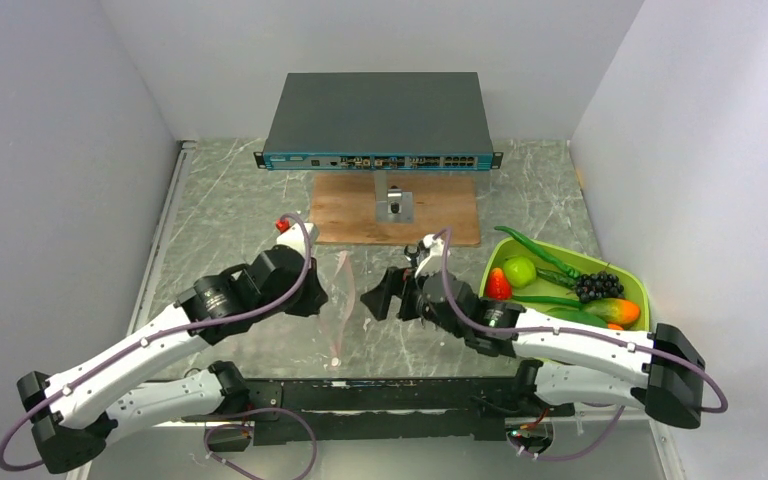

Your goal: Place the food in the zip-top bag and seal the zipper

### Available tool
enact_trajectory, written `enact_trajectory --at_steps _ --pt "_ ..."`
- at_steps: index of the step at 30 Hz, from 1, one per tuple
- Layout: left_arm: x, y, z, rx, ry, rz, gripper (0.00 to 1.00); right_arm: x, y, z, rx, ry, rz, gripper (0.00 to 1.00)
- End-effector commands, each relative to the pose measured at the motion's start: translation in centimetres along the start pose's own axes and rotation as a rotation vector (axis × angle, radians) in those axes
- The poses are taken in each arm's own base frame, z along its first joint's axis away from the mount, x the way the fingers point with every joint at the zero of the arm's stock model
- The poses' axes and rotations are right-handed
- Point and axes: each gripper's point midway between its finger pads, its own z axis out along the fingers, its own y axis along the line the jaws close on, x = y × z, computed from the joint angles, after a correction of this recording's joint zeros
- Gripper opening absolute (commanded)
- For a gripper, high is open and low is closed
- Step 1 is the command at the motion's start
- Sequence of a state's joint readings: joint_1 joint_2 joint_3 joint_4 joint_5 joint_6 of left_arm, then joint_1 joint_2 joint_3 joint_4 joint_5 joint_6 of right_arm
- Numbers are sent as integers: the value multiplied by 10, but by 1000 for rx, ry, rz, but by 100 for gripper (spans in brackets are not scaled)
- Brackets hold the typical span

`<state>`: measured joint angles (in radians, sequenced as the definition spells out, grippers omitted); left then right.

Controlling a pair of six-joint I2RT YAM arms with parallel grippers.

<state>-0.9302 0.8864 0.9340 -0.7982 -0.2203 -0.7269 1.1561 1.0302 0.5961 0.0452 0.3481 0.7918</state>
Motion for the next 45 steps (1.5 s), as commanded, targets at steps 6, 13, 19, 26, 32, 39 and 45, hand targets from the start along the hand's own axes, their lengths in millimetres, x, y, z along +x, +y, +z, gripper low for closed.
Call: enact_trajectory --at_steps 6,13,19,26,32,39,45 --pt "-18 -51 -22 259 -39 -40 0 -5 53 9 -210 181 247 92" --pt "-17 -34 -19 112 -5 -35 0 -7 83 18 -359 184 276 27" --pt "-6 0 -11 -182 76 68 24 -11 84 13 -320 172 349 0" --pt "-1 -4 0 -295 93 165 50 -14 78 9 -237 164 343 0" --pt "-11 -14 -3 -288 62 191 18 -11 54 8 -97 153 294 0" --pt "-18 -25 -12 -144 -27 142 0 -15 38 3 -32 118 263 0" --pt "-22 -32 -18 -81 -49 130 35 -15 58 1 -102 144 269 0"
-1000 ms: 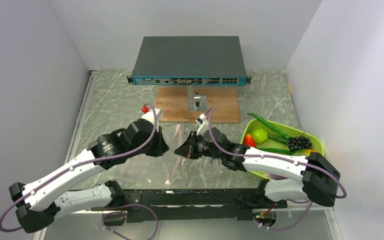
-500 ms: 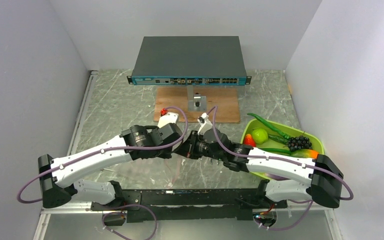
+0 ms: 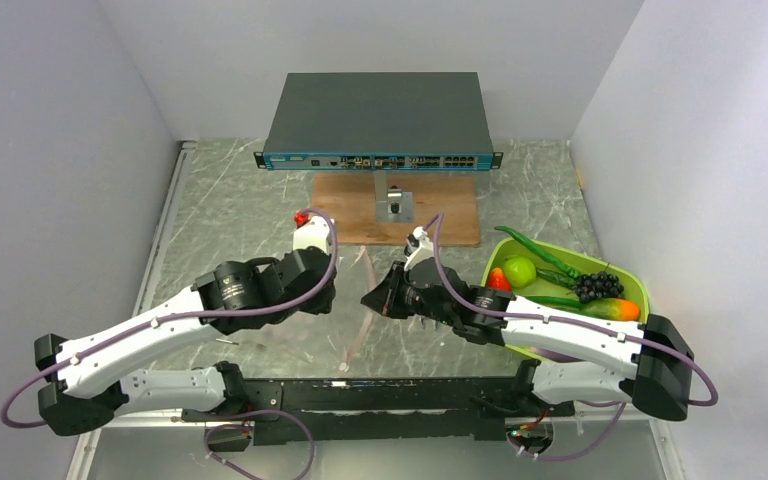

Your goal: Place the food in the zip-top bag and seal the zipper

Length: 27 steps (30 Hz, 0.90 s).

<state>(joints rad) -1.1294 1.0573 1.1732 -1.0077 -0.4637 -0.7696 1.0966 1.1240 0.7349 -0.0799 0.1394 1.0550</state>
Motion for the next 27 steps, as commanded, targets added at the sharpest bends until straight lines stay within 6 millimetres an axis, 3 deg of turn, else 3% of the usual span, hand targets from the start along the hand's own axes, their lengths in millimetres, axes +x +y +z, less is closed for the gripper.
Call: enact_trajectory --at_steps 1,6,15,18,21,24,27 --pt "-10 -11 -1 49 -41 -10 38 -10 35 -8 -90 -16 -3 0" --pt "-4 -11 7 16 -12 2 39 -10 47 -11 -121 -25 -4 0" --pt "6 -27 12 105 28 -3 41 -16 42 -18 -103 -64 12 0" --pt "11 -41 11 194 35 11 51 -16 44 -18 -111 -62 10 0" --pt "17 -44 12 218 48 6 53 -15 45 -17 -108 -54 1 0" --pt "20 -40 13 203 56 -2 45 -16 47 -17 -111 -56 2 0" --pt "19 -25 10 130 54 0 22 -11 46 -13 -115 -43 5 0"
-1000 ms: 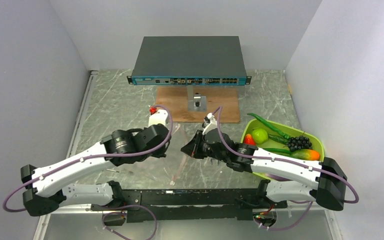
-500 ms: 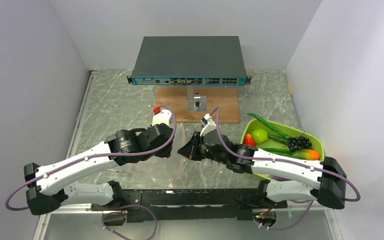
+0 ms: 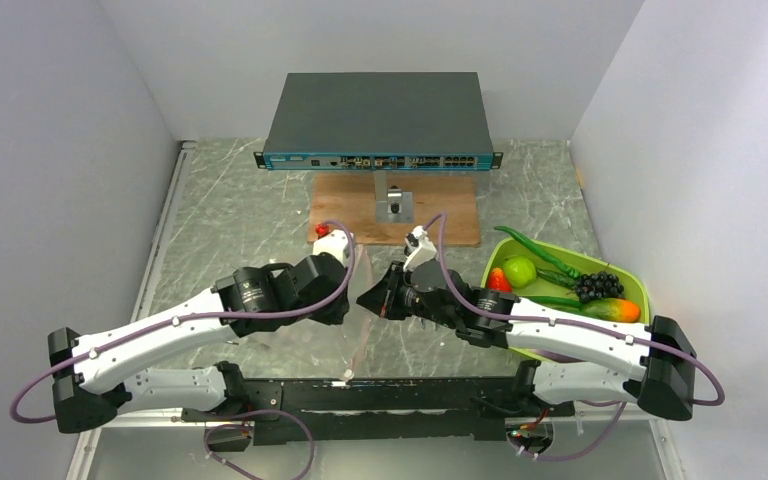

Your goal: Place the food in the zip-top bag and seal the zipper

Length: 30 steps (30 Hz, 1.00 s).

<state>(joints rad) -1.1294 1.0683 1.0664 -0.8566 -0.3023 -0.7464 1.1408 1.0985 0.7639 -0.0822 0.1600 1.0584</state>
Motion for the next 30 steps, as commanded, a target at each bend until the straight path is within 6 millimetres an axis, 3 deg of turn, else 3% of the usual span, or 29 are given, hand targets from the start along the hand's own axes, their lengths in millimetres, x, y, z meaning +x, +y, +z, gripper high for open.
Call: enact_trajectory --at_steps 1,4,5,9,13,17,20,24,30 --pt "-9 9 -14 -39 -34 -6 14 -10 19 0 -47 -31 9 0" --pt "-17 30 -28 -137 -59 16 0 -8 -17 6 90 -55 -41 0" --pt "-21 39 -34 -182 -77 21 0 -12 -44 4 211 -88 -73 0" --pt "-22 58 -49 -250 -90 18 0 -26 -100 -15 480 -161 -174 0" --pt "-12 60 -49 -242 -67 -18 0 -26 -113 -22 519 -150 -251 0" --pt "-9 52 -42 -191 -76 -36 0 -22 -95 -19 413 -114 -297 1" --pt "-11 42 -34 -154 -79 -50 0 -14 -65 -13 268 -48 -334 18" --pt "-10 53 -29 -254 -77 -107 0 -13 -45 -18 209 15 -402 44" --pt "-12 57 -9 -301 -42 -116 0 -40 -35 -60 166 -85 -482 72"
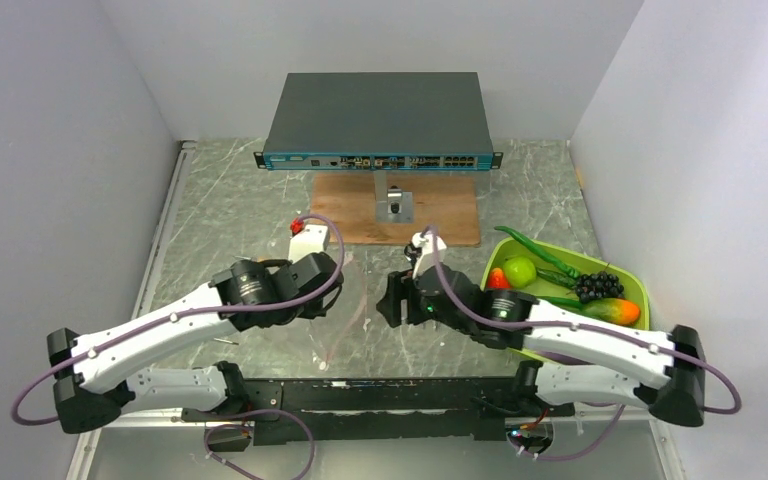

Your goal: Place the food in the zip-top bag and seal the zipper

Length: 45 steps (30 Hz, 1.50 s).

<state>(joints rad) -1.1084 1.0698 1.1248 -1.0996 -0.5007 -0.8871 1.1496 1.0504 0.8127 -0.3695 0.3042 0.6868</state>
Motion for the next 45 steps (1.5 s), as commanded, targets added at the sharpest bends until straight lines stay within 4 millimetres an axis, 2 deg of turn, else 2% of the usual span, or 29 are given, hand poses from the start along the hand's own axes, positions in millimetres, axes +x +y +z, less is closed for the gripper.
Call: enact_trajectory --at_steps 1,4,7,10,12,14,17,23,28,33,39,41,44,45 --pt "-11 -3 13 -24 -11 -32 0 -40 -5 -47 -29 -144 -34 77" --pt "-16 -3 20 -45 -10 -49 0 -48 -29 -72 22 -228 15 90" --pt "-17 -10 24 -21 -4 -57 0 -58 -83 -99 250 -325 65 99" --pt "-16 -13 25 -12 3 -58 0 -64 -138 -120 532 -423 148 99" --pt "-15 -12 24 -13 5 -68 0 -58 -169 -125 685 -443 193 99" --pt "-14 -14 23 5 6 -77 0 -57 -194 -123 786 -428 222 99" --pt "-11 -18 22 40 8 -83 0 -57 -218 -103 798 -391 291 99" --pt "-7 -18 20 69 13 -85 0 -38 -264 -72 830 -309 522 99" --pt "-4 -20 20 87 25 -75 0 -22 -277 -51 731 -306 633 97" --pt "-4 -25 21 114 20 -92 0 10 -299 -39 715 -259 741 96" --pt "-6 -23 17 114 17 -83 0 35 -303 -23 668 -215 795 89" --pt "-7 -23 15 113 15 -82 0 35 -303 -24 668 -218 778 81" --pt "-7 -23 14 119 11 -89 0 16 -301 -39 677 -272 725 69" --pt "-8 -23 14 123 7 -94 0 11 -301 -46 691 -288 705 59"
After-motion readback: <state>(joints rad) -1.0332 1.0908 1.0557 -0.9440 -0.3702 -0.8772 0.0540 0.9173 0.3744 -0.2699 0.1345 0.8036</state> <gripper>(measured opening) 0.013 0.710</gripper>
